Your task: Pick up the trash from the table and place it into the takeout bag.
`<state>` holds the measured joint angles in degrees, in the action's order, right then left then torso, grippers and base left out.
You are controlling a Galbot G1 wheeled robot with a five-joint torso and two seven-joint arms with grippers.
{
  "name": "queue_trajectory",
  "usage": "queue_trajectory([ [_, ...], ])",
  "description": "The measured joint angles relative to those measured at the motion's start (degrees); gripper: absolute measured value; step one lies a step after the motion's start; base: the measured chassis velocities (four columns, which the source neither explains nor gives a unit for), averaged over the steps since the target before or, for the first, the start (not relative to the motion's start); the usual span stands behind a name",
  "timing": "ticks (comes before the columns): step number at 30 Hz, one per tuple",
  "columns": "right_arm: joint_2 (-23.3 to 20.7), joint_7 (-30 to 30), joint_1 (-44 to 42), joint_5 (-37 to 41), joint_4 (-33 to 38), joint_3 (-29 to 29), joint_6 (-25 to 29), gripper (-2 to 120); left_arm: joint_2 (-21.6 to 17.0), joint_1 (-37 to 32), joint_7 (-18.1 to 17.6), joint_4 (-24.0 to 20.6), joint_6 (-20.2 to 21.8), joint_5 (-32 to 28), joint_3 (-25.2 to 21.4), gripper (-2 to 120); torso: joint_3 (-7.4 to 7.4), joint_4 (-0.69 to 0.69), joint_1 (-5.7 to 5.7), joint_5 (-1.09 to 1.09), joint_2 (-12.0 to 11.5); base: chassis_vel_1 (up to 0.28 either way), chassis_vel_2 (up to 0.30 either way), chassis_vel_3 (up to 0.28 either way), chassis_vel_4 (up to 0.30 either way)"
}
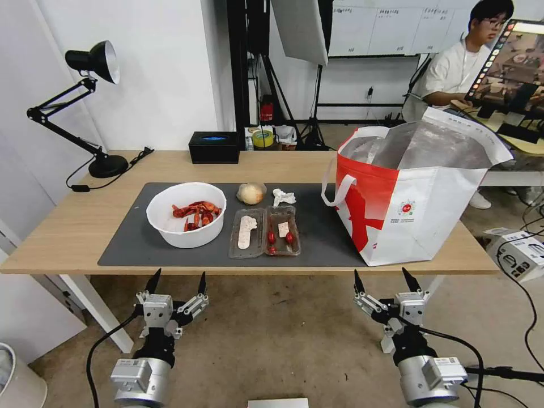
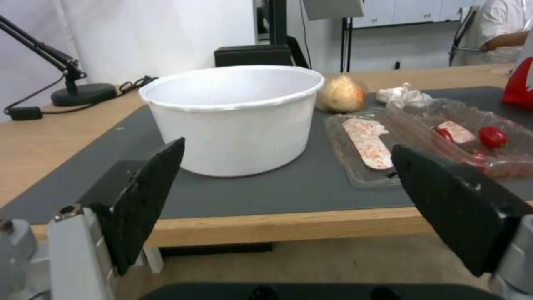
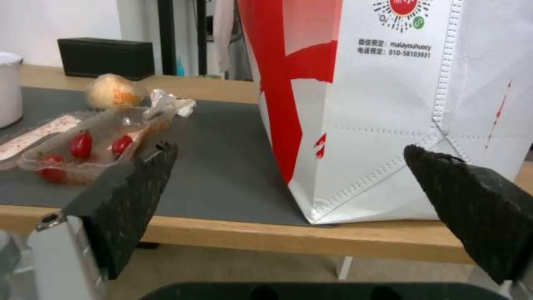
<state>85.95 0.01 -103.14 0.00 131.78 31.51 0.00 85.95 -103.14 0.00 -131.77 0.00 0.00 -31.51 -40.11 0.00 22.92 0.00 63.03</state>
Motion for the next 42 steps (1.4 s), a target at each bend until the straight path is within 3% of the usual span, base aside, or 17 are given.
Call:
queue_trajectory([
  [18,-0.11,0.01,0.04,0.09,0.00,0.00,-0.10,100,-0.03,0.03,-0.13,-0.10,0.46,-0.36,-0.02,100,0.00,0.00,0.00,0.00,0.00,0.000,0.000,0.000,0.000],
  [22,-3.11,0.84,1.61,2.51,0.45,0.05,-3.06,100,-0.45,0.57,-2.02,-1.86,4.80,-3.51,-0.50,100,0.00,-0.01,0.00,0.00,0.00,0.000,0.000,0.000,0.000],
  [24,-3.83,0.92,1.89,2.71,0.48,0.06,-3.25,100,-0.44,0.58,-2.16,-1.94,5.07,-3.71,-0.54,100,0.00,0.04,0.00,-0.01,0.00,0.000,0.000,0.000,0.000],
  [25,-4.70,1.10,2.22,3.46,0.48,0.03,-4.21,100,-0.52,0.68,-2.46,-2.17,5.97,-4.36,-0.55,100,-0.01,-0.02,0.00,0.01,0.00,0.000,0.000,0.000,0.000],
  [28,-7.60,2.08,3.96,6.17,1.16,0.08,-7.37,100,-0.82,1.20,-3.87,-3.47,9.34,-6.85,-0.85,100,0.00,0.00,0.00,0.00,0.00,0.000,0.000,0.000,0.000],
  [30,-11.36,3.42,6.13,9.78,1.96,0.19,-11.65,100,-1.20,1.82,-5.57,-4.88,13.41,-9.86,-1.18,100,0.00,0.00,0.00,0.01,0.00,0.000,0.000,0.000,0.000],
  [32,-12.01,3.64,6.50,10.41,2.10,0.22,-12.37,100,-1.28,1.92,-5.84,-5.15,14.11,-10.39,-1.24,100,0.00,0.00,0.00,0.01,0.00,0.000,0.000,0.000,0.000],
  [35,-18.45,5.86,10.20,16.55,3.44,0.45,-19.69,100,-1.93,3.02,-8.85,-7.73,21.52,-15.84,-1.83,100,0.00,0.00,0.00,0.01,0.00,0.000,0.000,0.000,0.000],
  [36,-18.45,5.86,10.20,16.55,3.44,0.45,-19.69,100,-1.93,3.02,-8.85,-7.73,21.52,-15.84,-1.83,100,0.00,0.00,0.00,0.01,0.00,0.000,0.000,0.000,0.000],
  [39,-23.51,7.58,13.05,21.35,4.52,0.59,-25.35,100,-2.56,4.04,-11.13,-9.35,26.65,-19.65,-2.15,100,-0.01,0.01,0.00,0.02,-0.01,0.000,0.000,0.000,0.000],
  [42,-24.87,8.28,14.05,22.88,4.60,0.57,-26.87,100,-2.93,4.68,-11.81,-9.44,27.73,-20.48,-2.12,100,-0.01,0.02,0.00,-0.03,0.00,0.000,0.000,0.000,0.000],
])
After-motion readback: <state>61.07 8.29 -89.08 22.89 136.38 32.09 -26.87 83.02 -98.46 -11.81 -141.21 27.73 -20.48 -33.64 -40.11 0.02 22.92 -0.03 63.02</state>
